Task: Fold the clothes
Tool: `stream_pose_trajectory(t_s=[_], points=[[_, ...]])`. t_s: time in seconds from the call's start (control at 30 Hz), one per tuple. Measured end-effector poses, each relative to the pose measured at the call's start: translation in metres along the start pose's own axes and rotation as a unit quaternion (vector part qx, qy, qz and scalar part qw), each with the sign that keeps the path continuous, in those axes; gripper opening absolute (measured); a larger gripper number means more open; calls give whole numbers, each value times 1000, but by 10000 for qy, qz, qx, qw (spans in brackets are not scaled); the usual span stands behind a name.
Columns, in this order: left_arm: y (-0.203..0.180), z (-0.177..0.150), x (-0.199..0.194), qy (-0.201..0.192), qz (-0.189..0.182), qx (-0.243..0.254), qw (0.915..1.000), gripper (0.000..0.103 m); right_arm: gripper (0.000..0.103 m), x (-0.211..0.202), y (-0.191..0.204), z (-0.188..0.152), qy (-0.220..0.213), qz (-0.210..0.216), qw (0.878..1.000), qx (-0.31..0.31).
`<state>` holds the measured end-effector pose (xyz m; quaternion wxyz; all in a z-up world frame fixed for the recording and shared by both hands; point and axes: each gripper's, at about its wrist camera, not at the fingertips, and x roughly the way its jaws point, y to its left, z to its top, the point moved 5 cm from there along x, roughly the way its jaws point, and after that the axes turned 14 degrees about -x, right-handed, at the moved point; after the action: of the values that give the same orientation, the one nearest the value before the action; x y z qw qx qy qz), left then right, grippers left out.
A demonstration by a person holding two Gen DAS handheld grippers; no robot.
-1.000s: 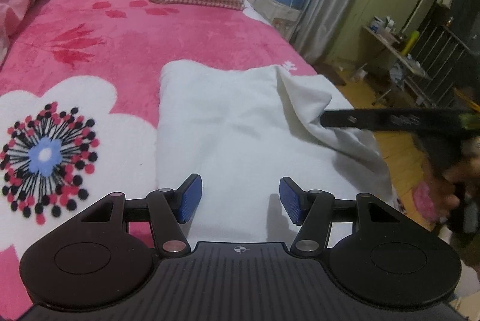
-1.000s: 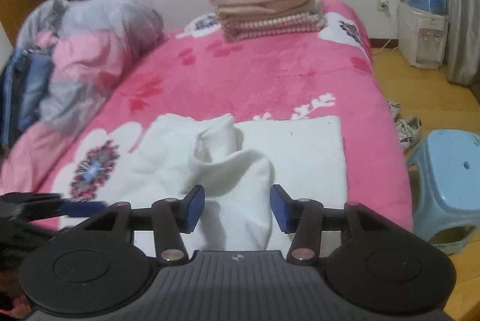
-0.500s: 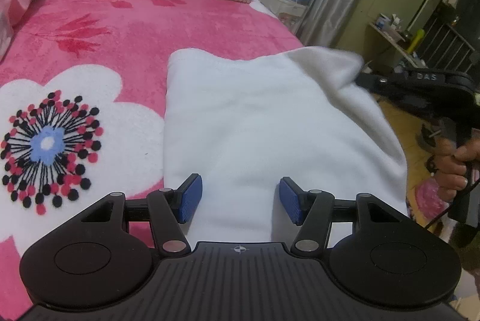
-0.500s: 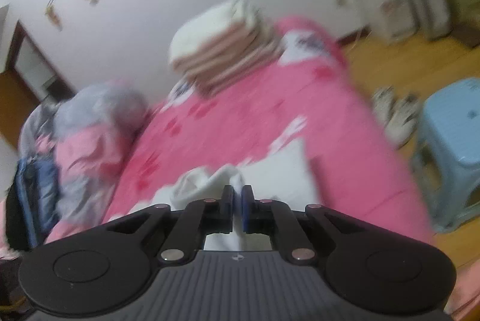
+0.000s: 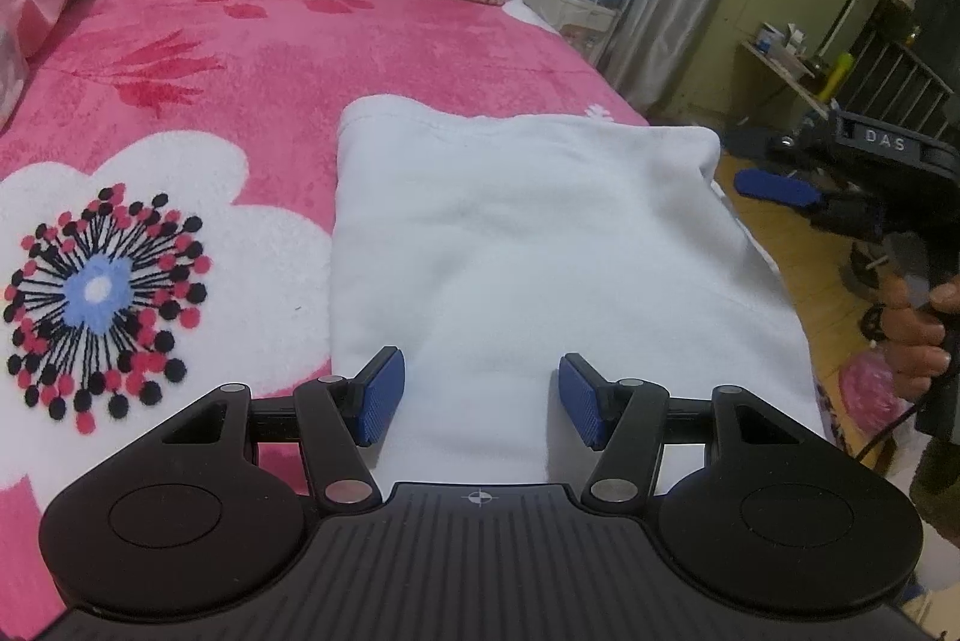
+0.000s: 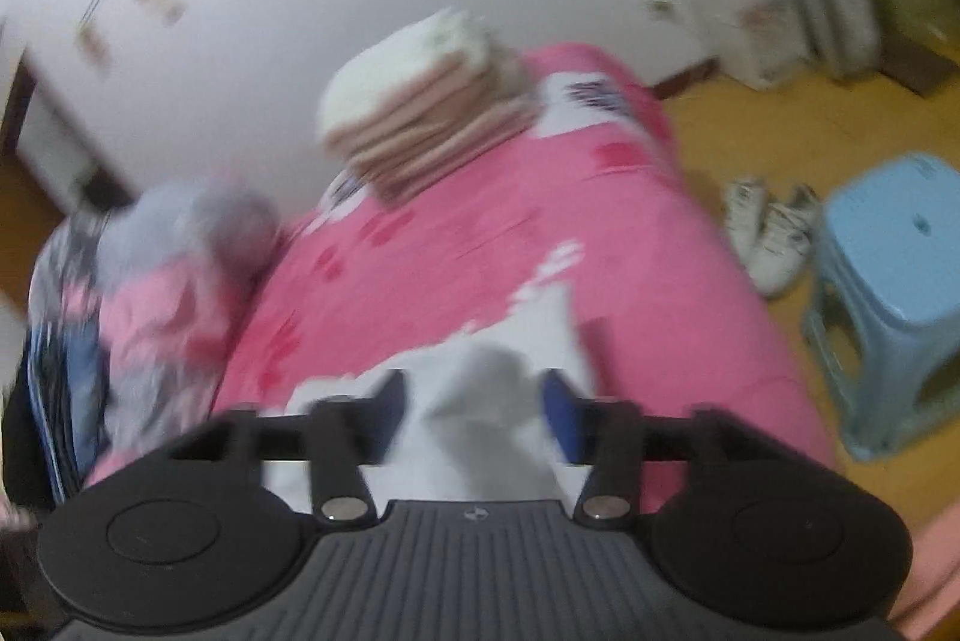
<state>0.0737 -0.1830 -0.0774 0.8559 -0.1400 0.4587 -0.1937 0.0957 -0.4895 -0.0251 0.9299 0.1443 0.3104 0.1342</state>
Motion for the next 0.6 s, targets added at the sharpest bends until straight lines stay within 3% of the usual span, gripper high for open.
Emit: stream_pose_trajectory(t_s=[0.1, 0.27, 0.4, 0.43, 0.53, 0.6], points=[[1, 0, -1, -2, 4, 4, 10000, 57, 58, 12, -1, 5, 71, -223, 9997, -50], [2, -1, -3, -11, 5, -3, 10000, 57, 58, 26, -14, 5, 355, -87, 9992, 142], [1, -1, -3, -13, 9, -2, 10000, 57, 55, 27, -20, 7, 203, 150, 9992, 301], [1, -2, -3, -15, 10, 10, 10000, 57, 52, 28, -21, 8, 199, 207, 9992, 267], [2, -2, -2, -17, 4, 14, 10000, 57, 9, 30, -14, 11, 236, 210, 9995, -57], [3, -2, -2, -15, 4, 17, 10000, 57, 9, 26, -7, 14, 119, 100, 9994, -298]])
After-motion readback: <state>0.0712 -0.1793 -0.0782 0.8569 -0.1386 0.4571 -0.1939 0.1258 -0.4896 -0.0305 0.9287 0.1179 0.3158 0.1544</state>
